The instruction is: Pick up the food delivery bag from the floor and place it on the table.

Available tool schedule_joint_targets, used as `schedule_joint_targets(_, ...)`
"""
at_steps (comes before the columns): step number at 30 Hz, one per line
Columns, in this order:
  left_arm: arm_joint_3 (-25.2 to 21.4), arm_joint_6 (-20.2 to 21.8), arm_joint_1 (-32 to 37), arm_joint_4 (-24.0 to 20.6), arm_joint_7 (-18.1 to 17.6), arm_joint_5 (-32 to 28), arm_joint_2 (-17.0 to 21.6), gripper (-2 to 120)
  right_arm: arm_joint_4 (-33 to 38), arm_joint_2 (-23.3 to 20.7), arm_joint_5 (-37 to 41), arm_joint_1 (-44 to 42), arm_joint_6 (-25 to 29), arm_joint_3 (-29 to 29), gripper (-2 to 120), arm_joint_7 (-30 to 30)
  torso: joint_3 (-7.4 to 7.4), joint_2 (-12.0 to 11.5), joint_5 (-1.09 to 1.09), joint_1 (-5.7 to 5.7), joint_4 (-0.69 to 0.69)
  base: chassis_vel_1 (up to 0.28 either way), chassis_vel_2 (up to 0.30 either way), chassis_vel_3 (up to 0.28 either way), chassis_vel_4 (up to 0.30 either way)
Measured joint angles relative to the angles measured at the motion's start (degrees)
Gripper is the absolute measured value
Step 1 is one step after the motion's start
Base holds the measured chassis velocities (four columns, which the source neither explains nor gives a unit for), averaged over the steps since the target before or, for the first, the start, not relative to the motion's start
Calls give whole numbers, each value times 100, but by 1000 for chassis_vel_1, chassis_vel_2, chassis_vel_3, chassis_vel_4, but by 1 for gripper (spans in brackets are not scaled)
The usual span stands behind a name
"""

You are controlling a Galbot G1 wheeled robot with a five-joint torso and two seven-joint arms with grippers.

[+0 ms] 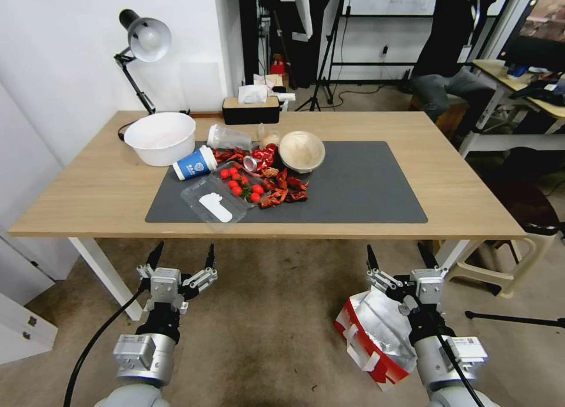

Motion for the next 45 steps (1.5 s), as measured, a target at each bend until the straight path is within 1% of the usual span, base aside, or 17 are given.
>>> schedule_joint_targets(24, 0, 0, 0, 0, 0, 0, 0, 100, 0, 0, 0, 0, 0, 0, 100, 0, 0, 0, 0, 0, 0, 0, 0, 0, 0)
schedule_joint_targets(36, 24, 60, -3, -31, -56, -73, 25, 100, 38, 21, 11, -22, -70, 24, 100, -45, 0, 0, 0, 0, 1, 0, 0, 0, 0)
schedule_joint_targets(37, 51, 125, -5, -68, -114, -147, 53, 100, 91, 51, 24, -53, -153, 58, 100, -105, 0, -1, 0, 0, 3, 0, 0, 0, 0)
schedule_joint_targets(38, 176, 413, -20, -228, -359, -468, 172, 100, 321, 174, 84, -178, -504, 198, 100, -345, 0, 0, 0, 0, -1, 0, 0, 0, 0)
schedule_joint_targets(39, 273, 642, -32, -350, -554, -721, 270, 100, 498, 271, 131, -277, -773, 308, 100, -535, 0, 0, -1, 0, -1, 0, 0, 0, 0)
schedule_joint_targets(40, 273, 642, -32, -350, -554, -721, 270, 100, 498, 271, 131, -277, -773, 308, 100, -535, 0, 0, -1, 0, -1, 0, 0, 0, 0)
schedule_joint_targets(41, 381, 897, -45, -489, -771, -1002, 375, 100, 690, 374, 174, -383, -1038, 418, 100, -714, 0, 0, -2, 0, -1, 0, 0, 0, 0)
schedule_joint_targets(42, 422, 798, -42, -564, -656, -909, 464, 100, 585, 319, 90, -324, -489, 274, 100, -317, -1, 0, -5, -1, -7, 0, 0, 0, 0)
schedule_joint_targets(43, 285, 491, -30, -439, -426, -584, 388, 100, 469, 261, 66, -271, -384, 212, 100, -230, -1, 0, 9, -1, 3, 0, 0, 0, 0)
schedule_joint_targets(44, 285, 491, -30, -439, -426, -584, 388, 100, 469, 261, 66, -271, -384, 212, 100, -230, -1, 0, 9, -1, 3, 0, 0, 0, 0)
schedule_joint_targets(45, 279, 484, -15, -408, -415, -581, 360, 100, 414, 228, 58, -236, -344, 188, 100, -214, 0, -1, -7, 0, 5, 0, 0, 0, 0)
